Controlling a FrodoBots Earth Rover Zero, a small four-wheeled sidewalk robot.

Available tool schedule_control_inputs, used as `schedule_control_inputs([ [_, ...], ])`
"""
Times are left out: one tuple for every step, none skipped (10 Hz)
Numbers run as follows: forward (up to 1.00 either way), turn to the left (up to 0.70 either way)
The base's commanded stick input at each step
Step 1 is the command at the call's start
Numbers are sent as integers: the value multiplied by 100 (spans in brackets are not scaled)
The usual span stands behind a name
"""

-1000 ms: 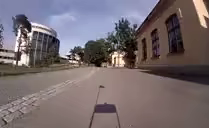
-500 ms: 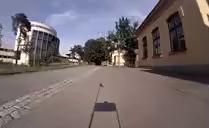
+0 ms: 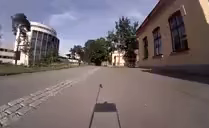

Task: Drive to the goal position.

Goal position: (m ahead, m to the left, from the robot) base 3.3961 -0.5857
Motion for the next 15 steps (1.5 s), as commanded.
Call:
schedule_control_inputs([
  [45, 0],
  [45, 0],
  [45, 0],
  [45, 0],
  [45, 0],
  [45, 0],
  [45, 0],
  [45, 0],
  [45, 0],
  [45, 0],
  [45, 0],
  [45, 0],
  [45, 0],
  [45, 0],
  [45, 0],
])
